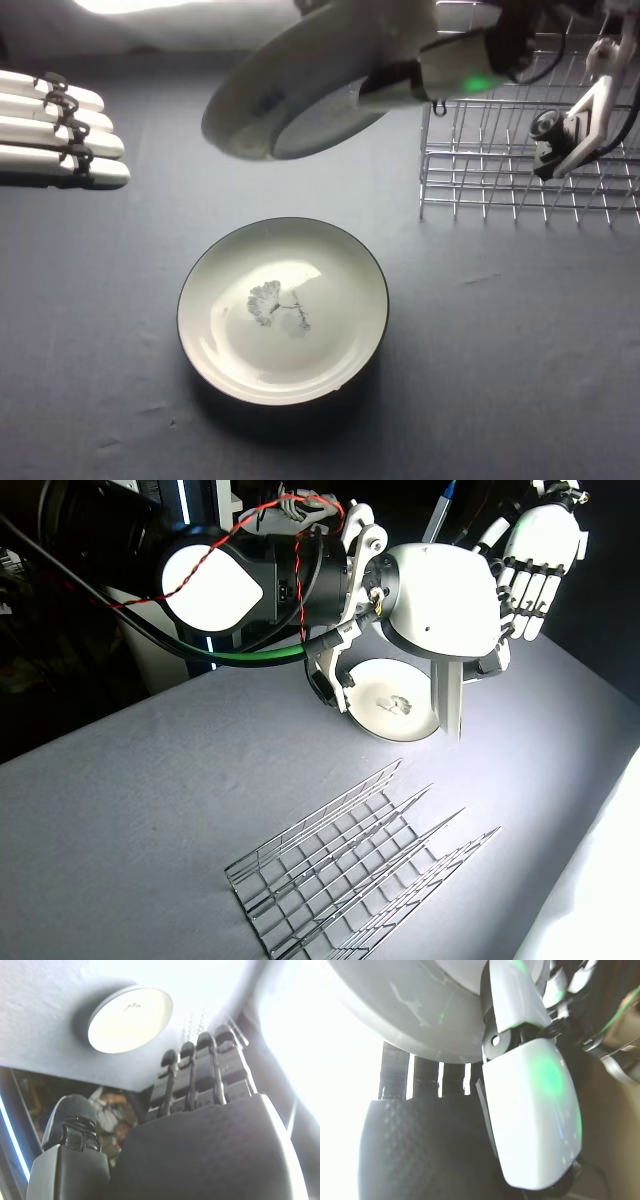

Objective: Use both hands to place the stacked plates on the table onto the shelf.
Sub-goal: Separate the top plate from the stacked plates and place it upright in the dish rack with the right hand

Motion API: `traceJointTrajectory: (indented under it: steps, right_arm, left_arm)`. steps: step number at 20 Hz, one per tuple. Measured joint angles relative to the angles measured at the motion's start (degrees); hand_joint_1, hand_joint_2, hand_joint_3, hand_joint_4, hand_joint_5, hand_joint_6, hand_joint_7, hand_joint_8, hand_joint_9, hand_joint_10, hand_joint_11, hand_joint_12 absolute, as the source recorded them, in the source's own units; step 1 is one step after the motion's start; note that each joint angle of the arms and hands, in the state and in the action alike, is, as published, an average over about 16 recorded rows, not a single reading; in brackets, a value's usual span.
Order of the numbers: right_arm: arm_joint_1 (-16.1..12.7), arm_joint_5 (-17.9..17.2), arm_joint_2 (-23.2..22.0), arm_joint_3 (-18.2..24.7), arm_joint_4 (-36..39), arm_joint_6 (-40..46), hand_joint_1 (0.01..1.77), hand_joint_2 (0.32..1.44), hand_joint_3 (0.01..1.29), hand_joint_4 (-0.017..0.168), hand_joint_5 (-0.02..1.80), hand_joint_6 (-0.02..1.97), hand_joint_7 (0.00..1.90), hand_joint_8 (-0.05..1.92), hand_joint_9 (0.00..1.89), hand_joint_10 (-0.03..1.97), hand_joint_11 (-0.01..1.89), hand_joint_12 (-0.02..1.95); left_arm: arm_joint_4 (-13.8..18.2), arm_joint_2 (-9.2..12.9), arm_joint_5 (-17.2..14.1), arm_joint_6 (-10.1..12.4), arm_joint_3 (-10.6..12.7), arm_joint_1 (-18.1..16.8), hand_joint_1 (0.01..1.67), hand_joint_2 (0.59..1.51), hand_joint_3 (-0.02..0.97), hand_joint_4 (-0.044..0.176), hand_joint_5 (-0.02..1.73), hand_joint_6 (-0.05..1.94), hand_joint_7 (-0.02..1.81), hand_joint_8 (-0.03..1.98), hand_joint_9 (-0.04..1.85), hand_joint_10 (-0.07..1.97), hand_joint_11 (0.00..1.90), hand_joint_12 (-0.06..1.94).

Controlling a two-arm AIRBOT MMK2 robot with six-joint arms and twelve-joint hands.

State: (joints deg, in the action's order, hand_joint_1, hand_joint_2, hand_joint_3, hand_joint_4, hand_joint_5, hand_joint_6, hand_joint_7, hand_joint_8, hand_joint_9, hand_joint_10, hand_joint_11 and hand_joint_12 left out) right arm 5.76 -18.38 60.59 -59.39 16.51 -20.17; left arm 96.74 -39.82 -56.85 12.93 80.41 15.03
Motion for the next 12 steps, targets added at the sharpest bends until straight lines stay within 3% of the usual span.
traceJointTrajectory:
  steps: [5,12]
  right_arm:
    - [-2.26,4.09,-1.26,-0.03,-7.45,0.10,1.34,1.05,0.01,-0.004,0.74,1.26,0.89,1.07,0.87,1.39,0.76,1.70]
    - [-3.96,6.81,-3.50,-0.98,-12.77,0.27,1.35,1.05,0.01,-0.006,0.74,1.25,0.88,1.07,0.88,1.37,0.77,1.69]
  left_arm:
    - [0.30,0.02,-0.01,-0.01,-0.48,-0.68,0.02,1.210,0.014,0.002,0.03,0.01,0.02,0.01,0.02,0.01,0.02,0.01]
    - [1.18,-0.39,-0.12,-0.02,-0.47,-1.19,0.01,1.210,0.014,0.002,0.02,0.01,0.02,0.01,0.02,0.01,0.02,0.01]
